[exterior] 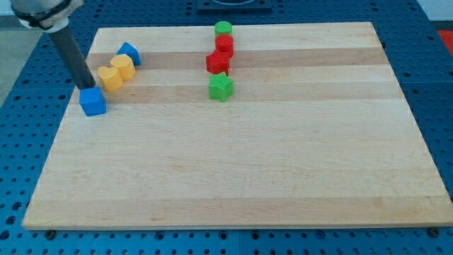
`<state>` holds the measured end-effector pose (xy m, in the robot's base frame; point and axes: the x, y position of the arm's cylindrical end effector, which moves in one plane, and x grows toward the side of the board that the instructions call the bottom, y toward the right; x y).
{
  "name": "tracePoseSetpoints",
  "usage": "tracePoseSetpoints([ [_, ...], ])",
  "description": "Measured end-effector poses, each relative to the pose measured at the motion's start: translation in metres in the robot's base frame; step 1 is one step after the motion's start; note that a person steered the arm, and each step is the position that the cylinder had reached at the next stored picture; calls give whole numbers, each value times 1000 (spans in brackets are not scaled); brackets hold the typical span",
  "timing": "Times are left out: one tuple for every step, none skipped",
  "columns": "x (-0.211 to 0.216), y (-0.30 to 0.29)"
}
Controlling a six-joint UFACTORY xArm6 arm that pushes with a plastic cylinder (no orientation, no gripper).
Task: Push the yellow heart closer to blue cube
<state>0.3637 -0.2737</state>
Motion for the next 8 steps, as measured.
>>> tracePoseSetpoints([
  [0, 3],
  [0, 18],
  [0, 19],
  [13, -24],
  [70, -16],
  [99, 1],
  [74, 3],
  [59, 9],
])
